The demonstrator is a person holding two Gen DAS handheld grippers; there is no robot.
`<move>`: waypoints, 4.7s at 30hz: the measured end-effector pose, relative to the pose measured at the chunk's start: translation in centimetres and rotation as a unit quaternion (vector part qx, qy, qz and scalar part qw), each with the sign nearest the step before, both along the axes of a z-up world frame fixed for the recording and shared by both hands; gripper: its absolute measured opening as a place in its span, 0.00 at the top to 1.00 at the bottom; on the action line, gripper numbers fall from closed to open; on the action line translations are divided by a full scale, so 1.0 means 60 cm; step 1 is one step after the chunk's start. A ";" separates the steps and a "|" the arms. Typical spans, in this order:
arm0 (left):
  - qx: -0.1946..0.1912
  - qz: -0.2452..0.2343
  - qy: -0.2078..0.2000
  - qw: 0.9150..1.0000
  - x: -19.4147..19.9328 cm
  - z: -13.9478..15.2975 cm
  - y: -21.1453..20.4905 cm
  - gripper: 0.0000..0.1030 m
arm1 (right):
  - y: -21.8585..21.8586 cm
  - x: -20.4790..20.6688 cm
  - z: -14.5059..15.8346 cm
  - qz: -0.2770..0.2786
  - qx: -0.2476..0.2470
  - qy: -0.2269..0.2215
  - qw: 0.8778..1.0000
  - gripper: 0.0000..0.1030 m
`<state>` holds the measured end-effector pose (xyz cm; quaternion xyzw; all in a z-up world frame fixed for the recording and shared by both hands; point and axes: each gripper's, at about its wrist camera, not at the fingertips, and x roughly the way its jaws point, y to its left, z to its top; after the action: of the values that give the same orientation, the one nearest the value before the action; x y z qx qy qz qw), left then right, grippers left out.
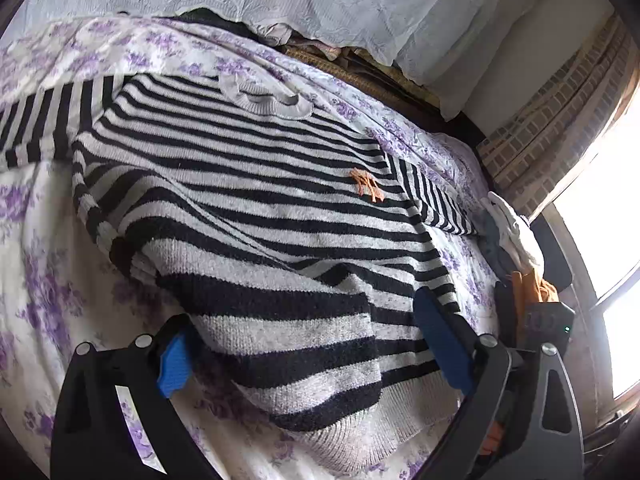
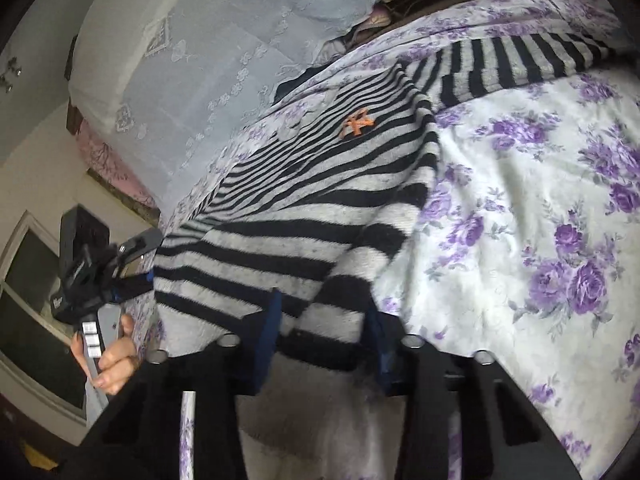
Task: Fold small clothes
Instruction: 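Grasp the grey ribbed hem of the sweater with both grippers, then lift the hem with both grippers and fold it toward the collar, then open both grippers to release the folded hem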
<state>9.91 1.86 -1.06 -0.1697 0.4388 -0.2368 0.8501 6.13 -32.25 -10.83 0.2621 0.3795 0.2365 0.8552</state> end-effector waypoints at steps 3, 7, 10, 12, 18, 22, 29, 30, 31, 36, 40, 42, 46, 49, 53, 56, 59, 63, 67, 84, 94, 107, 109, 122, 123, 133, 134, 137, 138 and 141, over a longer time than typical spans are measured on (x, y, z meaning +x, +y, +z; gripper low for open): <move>0.008 0.001 0.013 1.000 0.019 -0.006 -0.014 0.09 | -0.005 0.008 -0.007 0.000 0.005 0.009 1.000 0.68; 0.044 -0.013 -0.011 0.999 0.048 0.023 -0.068 0.09 | 0.002 0.012 -0.007 0.002 -0.002 0.012 1.000 0.63; 0.076 -0.013 -0.018 0.997 0.059 0.037 -0.087 0.08 | 0.001 0.009 -0.009 0.006 0.005 0.012 1.000 0.62; 0.070 -0.025 0.002 0.997 0.046 0.022 -0.073 0.09 | 0.004 0.005 -0.008 0.007 -0.001 0.004 1.000 0.63; 0.103 0.013 0.014 0.994 -0.037 0.003 0.013 0.83 | 0.001 -0.012 0.002 -0.002 -0.011 -0.017 1.000 0.77; 0.142 0.000 0.019 0.990 -0.094 0.005 0.033 0.87 | -0.013 -0.019 0.004 -0.020 -0.018 -0.019 0.999 0.77; 0.107 -0.074 0.068 0.989 -0.165 -0.071 0.005 0.69 | -0.017 -0.042 0.014 -0.025 -0.038 -0.016 0.999 0.49; 0.113 -0.083 0.063 0.988 -0.174 -0.078 -0.008 0.64 | -0.017 -0.051 0.017 -0.030 -0.045 -0.019 0.998 0.49; 0.125 -0.092 0.048 0.987 -0.185 -0.080 -0.024 0.49 | -0.016 -0.062 0.020 -0.041 -0.051 -0.026 0.998 0.49; 0.244 -0.061 -0.033 0.967 -0.209 -0.082 -0.080 0.23 | 0.053 -0.119 0.053 0.049 -0.135 -0.062 0.988 0.49; 0.225 0.017 -0.002 0.974 -0.137 -0.082 -0.046 0.20 | 0.137 -0.140 0.053 0.113 -0.209 -0.080 0.968 0.45; 0.205 0.034 0.001 0.978 -0.125 -0.071 -0.030 0.23 | 0.157 -0.136 0.050 0.116 -0.237 -0.081 0.961 0.43; 0.189 0.011 -0.009 0.982 -0.130 -0.038 -0.032 0.27 | 0.182 -0.117 0.053 0.095 -0.301 -0.094 0.944 0.35; 0.209 0.002 -0.033 0.977 -0.134 -0.020 -0.060 0.27 | 0.213 -0.103 0.050 0.106 -0.345 -0.115 0.925 0.26; 0.191 0.000 -0.049 0.980 -0.113 0.011 -0.071 0.27 | 0.239 -0.074 0.040 0.110 -0.381 -0.134 0.908 0.66; 0.182 0.004 -0.045 0.982 -0.101 0.014 -0.073 0.27 | 0.225 -0.035 0.059 0.107 -0.333 -0.113 0.930 0.97; 0.174 0.004 -0.038 0.984 -0.095 0.010 -0.067 0.27 | 0.202 -0.020 0.079 0.103 -0.289 -0.110 0.945 0.97; 0.156 -0.010 -0.033 0.987 -0.071 0.017 -0.065 0.27 | 0.198 -0.029 0.089 0.121 -0.275 -0.121 0.946 0.85; 0.146 -0.024 -0.014 0.989 -0.024 0.015 -0.077 0.27 | 0.238 -0.069 0.099 0.129 -0.317 -0.182 0.922 0.10; 0.117 -0.050 0.040 0.991 -0.078 -0.045 -0.011 0.18 | 0.158 0.110 0.070 0.047 -0.196 -0.049 0.978 0.94; 0.028 -0.001 0.102 0.994 0.008 -0.087 -0.012 0.22 | 0.142 0.106 0.042 0.048 -0.161 -0.040 0.985 0.92; 0.051 0.050 0.092 0.993 -0.130 -0.005 0.215 0.91 | 0.216 -0.081 0.041 0.218 -0.259 -0.074 0.938 0.46; 0.062 0.051 0.129 0.988 -0.143 -0.034 0.246 0.91 | 0.216 -0.111 0.032 0.224 -0.290 -0.080 0.927 0.43; 0.038 0.043 0.092 0.994 -0.134 -0.046 0.203 0.34 | 0.048 -0.035 0.000 0.045 -0.085 0.054 0.994 0.40; 0.042 0.036 0.091 0.994 -0.128 -0.050 0.191 0.34 | 0.056 -0.039 0.000 0.043 -0.092 0.042 0.994 0.42; 0.102 0.013 0.093 0.990 -0.149 -0.075 0.174 0.92 | 0.034 -0.069 0.014 0.038 -0.177 0.028 0.983 0.85; 0.101 0.013 0.099 0.990 -0.150 -0.086 0.175 0.90 | 0.035 -0.064 -0.002 0.045 -0.186 0.040 0.981 0.86; 0.067 0.020 0.115 0.991 -0.151 -0.085 0.193 0.89 | 0.026 -0.079 0.021 0.043 -0.196 0.029 0.979 0.83; 0.059 0.026 0.112 0.992 -0.155 -0.070 0.204 0.88 | 0.020 -0.086 0.033 0.033 -0.203 0.021 0.978 0.82; 0.119 0.066 0.050 0.989 -0.165 -0.008 0.219 0.74 | 0.008 -0.092 0.086 -0.021 -0.256 -0.032 0.966 0.76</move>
<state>-0.01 15.03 -1.54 -0.1075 0.4935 -0.1177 0.8550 0.59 -31.77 -5.68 0.0347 0.3944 0.1213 0.9103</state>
